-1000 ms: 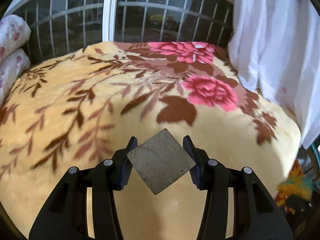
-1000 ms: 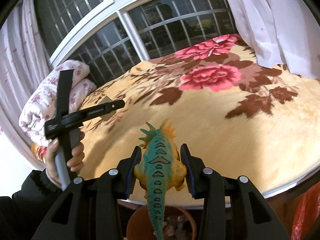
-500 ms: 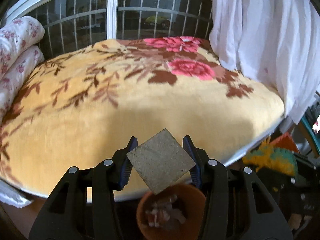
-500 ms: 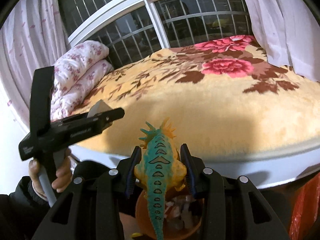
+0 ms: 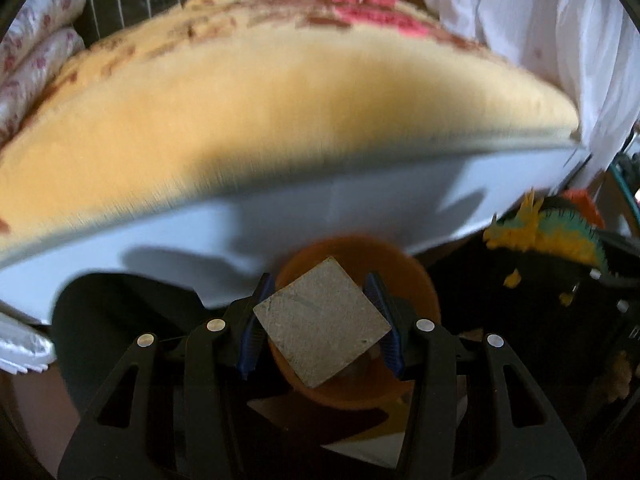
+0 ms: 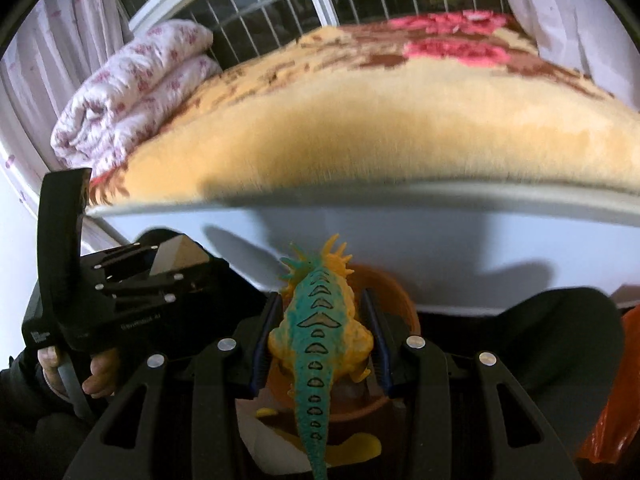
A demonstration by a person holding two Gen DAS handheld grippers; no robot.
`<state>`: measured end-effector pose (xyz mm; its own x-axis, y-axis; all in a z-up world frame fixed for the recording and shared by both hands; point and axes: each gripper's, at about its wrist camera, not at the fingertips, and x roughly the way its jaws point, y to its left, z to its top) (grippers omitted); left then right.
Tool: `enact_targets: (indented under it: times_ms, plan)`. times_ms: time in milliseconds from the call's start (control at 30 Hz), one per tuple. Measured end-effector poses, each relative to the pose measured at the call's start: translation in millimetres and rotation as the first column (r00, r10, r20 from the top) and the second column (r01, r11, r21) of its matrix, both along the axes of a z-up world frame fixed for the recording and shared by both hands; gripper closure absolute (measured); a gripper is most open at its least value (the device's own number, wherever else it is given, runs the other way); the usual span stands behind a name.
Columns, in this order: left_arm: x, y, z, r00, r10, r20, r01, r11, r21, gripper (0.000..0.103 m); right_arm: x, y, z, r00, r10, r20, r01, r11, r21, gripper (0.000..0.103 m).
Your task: Collect trash
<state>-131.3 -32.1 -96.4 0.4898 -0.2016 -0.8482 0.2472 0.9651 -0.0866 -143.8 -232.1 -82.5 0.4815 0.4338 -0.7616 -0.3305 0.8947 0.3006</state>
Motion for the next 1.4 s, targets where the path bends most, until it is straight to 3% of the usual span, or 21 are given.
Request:
enact_targets:
  times_ms: [100, 433, 667, 700, 733, 767, 867, 1033, 1200, 1333, 1400]
  plan:
    - [4.2, -4.2, -27.9, 0.997, -0.012, -0.082, 0.012, 1.000, 0.002, 0.056, 7.7, 0.3, -20.8, 0.999, 0.002, -0.053, -0.003, 1.000, -0.010, 0.063]
    - [32.8, -7.8, -89.7, 0.968, -0.015, -0.250, 0.025, 0.999, 0.038, 0.056, 40.9, 8.8, -84.7, 0.980, 0.018, -0.198, -0.030, 0.998, -0.056, 0.063]
    - [42.0, -6.1, -114.1, 0.946, -0.001, -0.325, 0.020, 0.998, 0.054, 0.056, 55.6, 16.4, -115.4, 0.961, 0.037, -0.274, -0.061, 0.995, -0.080, 0.062]
    - [43.8, -5.6, -116.2, 0.942, 0.004, -0.334, 0.017, 0.998, 0.059, 0.051, 57.0, 16.3, -118.6, 0.959, 0.038, -0.282, -0.062, 0.995, -0.077, 0.052]
    - [45.5, -4.7, -119.4, 0.937, 0.013, -0.349, 0.012, 0.998, 0.068, 0.037, 57.6, 16.6, -121.2, 0.956, 0.037, -0.290, -0.062, 0.995, -0.078, 0.042]
    - [47.1, -3.6, -120.9, 0.935, 0.028, -0.353, 0.000, 0.997, 0.080, 0.031, 58.7, 14.3, -123.9, 0.956, 0.020, -0.293, -0.048, 0.995, -0.087, 0.030]
    - [52.3, 0.2, -121.9, 0.931, 0.039, -0.363, -0.016, 0.998, 0.066, 0.029, 59.1, 7.3, -126.3, 0.954, -0.001, -0.300, -0.023, 0.997, -0.075, 0.029]
    - [53.0, 0.8, -120.1, 0.933, 0.032, -0.357, -0.011, 0.998, 0.062, 0.029, 50.5, -3.8, -118.8, 0.959, -0.035, -0.282, 0.015, 0.997, -0.071, 0.029]
    - [48.6, -0.9, -101.2, 0.948, 0.014, -0.318, -0.006, 1.000, 0.025, 0.029, 47.5, -8.6, -89.7, 0.972, -0.052, -0.228, 0.035, 0.996, -0.078, 0.029]
    - [36.7, 6.6, -45.6, 0.982, -0.004, -0.186, -0.002, 0.999, -0.034, 0.029, 37.2, -18.2, -40.0, 0.991, -0.038, -0.126, 0.031, 0.998, -0.060, 0.026]
    - [33.3, 13.9, -11.0, 0.996, -0.002, -0.093, -0.003, 0.998, -0.056, 0.028, 36.1, -25.9, 2.0, 0.999, -0.044, -0.031, 0.043, 0.999, -0.032, 0.013]
